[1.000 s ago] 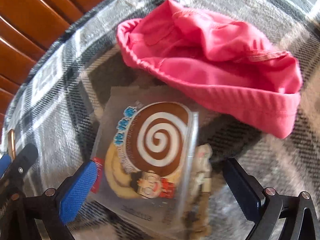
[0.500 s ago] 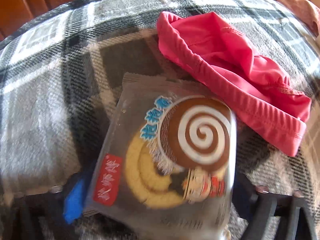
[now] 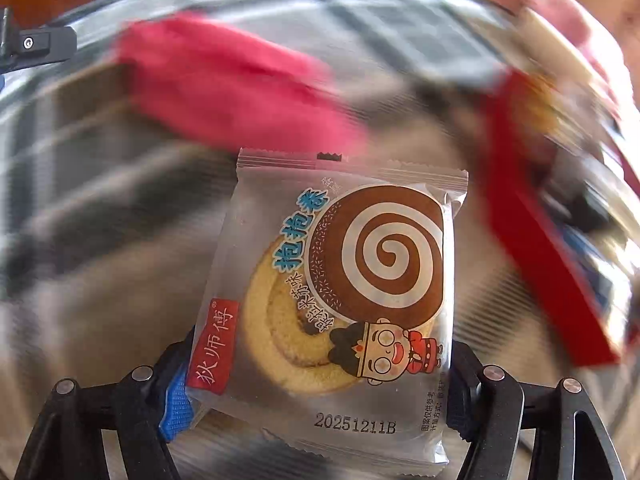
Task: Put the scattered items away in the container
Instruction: 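Grasp the swirl-cake packet with the right gripper while the left grasps the pink cloth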
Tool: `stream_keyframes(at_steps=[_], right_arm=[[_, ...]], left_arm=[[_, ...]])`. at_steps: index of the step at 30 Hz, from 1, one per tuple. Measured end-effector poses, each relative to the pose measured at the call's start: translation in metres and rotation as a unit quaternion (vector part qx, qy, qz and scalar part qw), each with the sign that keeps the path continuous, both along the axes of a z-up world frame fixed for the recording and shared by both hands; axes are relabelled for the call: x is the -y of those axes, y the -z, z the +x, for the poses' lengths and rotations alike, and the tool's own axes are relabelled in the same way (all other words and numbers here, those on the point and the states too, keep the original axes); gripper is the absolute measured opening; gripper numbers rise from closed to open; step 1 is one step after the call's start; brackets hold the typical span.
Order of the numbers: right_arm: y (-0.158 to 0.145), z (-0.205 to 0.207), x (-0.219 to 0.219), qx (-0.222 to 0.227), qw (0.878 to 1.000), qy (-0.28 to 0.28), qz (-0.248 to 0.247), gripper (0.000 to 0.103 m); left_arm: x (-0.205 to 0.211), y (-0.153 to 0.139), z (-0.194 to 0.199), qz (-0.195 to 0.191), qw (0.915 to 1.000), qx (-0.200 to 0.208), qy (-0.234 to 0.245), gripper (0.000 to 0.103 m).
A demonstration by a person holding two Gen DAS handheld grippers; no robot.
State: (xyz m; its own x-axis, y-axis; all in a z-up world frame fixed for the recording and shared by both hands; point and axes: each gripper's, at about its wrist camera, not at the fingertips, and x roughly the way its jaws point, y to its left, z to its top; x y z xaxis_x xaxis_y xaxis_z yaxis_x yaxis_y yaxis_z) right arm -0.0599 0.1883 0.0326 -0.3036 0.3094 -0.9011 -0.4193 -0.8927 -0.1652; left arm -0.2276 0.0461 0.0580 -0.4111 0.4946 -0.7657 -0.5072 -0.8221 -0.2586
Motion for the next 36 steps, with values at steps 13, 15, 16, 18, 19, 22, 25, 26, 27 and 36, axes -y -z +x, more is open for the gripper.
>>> stream_keyframes(at_steps=[13,15,16,18,19,22,25,26,27,36], right_arm=[[-0.019,0.08,-0.057,-0.026,0.99,0.14,-0.016,0.081],[-0.018,0.089,-0.057,-0.032,0.987,0.153,-0.029,0.081],[-0.017,0.09,-0.056,-0.035,0.986,0.157,-0.034,0.081],[-0.012,0.087,-0.054,-0.03,0.987,0.155,-0.036,0.081],[-0.01,0.085,-0.053,-0.025,0.987,0.152,-0.036,0.081],[-0.016,0.084,-0.048,-0.031,0.989,0.139,-0.032,0.081],[-0.027,0.085,-0.043,-0.039,0.991,0.128,-0.007,0.081],[-0.03,0.085,-0.043,-0.043,0.991,0.126,-0.002,0.081],[-0.031,0.085,-0.043,-0.047,0.991,0.125,0.0,0.081],[-0.044,0.084,-0.04,-0.081,0.991,0.109,-0.019,0.081]], left_arm=[[-0.13,0.047,0.019,-0.137,0.9846,-0.096,-0.051,0.103],[-0.126,0.045,0.017,-0.122,0.9876,-0.085,-0.051,0.103],[-0.127,0.044,0.018,-0.123,0.9873,-0.086,-0.051,0.103],[-0.126,0.046,0.016,-0.12,0.9878,-0.084,-0.05,0.103],[-0.125,0.044,0.015,-0.116,0.9887,-0.081,-0.051,0.103],[-0.118,0.041,0.022,-0.121,0.9857,-0.105,-0.051,0.048],[-0.118,0.038,0.024,-0.135,0.985,-0.101,-0.038,0.016],[-0.116,0.038,0.024,-0.135,0.9853,-0.099,-0.031,0.016],[-0.115,0.036,0.024,-0.14,0.9849,-0.1,-0.021,0.015],[-0.084,-0.002,0.03,-0.127,0.9847,-0.114,-0.035,0.013]])
